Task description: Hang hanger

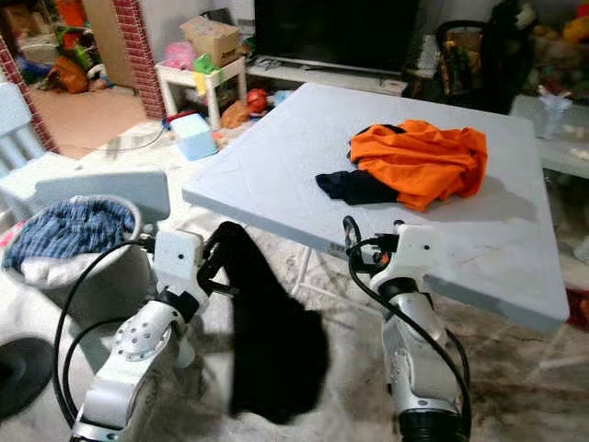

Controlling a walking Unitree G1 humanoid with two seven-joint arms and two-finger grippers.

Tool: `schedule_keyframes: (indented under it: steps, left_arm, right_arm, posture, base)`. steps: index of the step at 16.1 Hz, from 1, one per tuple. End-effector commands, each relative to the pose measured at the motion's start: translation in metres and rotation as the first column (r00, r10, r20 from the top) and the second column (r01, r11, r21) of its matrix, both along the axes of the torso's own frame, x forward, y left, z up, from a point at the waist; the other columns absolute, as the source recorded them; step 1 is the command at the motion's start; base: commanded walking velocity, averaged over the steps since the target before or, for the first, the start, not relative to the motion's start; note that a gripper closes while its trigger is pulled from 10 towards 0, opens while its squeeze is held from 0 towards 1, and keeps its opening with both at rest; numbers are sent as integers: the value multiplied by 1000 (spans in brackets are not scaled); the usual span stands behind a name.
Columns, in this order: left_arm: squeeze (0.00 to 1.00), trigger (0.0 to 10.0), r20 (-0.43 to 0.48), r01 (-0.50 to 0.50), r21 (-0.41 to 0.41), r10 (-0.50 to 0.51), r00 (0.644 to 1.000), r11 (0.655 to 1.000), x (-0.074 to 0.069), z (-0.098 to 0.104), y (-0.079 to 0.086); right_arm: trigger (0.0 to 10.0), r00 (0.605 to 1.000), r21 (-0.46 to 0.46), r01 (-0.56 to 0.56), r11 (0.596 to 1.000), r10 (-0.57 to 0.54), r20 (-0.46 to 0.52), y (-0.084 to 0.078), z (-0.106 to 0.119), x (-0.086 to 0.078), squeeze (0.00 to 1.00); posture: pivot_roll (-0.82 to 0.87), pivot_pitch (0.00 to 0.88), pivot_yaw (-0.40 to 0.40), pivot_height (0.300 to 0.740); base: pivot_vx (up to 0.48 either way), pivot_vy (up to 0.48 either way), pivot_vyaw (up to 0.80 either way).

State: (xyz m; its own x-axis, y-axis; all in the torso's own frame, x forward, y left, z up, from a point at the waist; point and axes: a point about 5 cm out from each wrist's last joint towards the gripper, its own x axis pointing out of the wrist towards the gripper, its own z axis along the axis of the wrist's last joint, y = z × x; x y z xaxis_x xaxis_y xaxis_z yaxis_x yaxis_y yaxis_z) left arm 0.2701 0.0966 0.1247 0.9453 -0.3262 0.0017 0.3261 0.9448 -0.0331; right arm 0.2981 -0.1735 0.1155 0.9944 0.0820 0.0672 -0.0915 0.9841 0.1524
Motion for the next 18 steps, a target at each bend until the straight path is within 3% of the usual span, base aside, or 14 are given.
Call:
schedule_keyframes:
  steps: [1,5,18]
  left_arm:
    - [0,10000,29,3,-16,-2,1000,1000,4,9,-1]
    - [0,10000,24,8,-22,-7,1000,1000,5,9,-2]
    - [0,10000,16,18,-22,-18,1000,1000,7,9,-3]
  right_arm:
    - [10000,1000,3,0,1000,0,3,-1,4,3,0]
    - [10000,1000,1,0,1000,0,3,-1,4,3,0]
    - [10000,1000,-2,-9,1000,9,11,0,6,7,0]
  posture:
    - [-44,0,-22,740]
    - [-44,0,-20,740]
    - [-44,0,-25,740]
  base:
    - [0,251,-800]
    - [0,308,-800]
    - [0,480,-800]
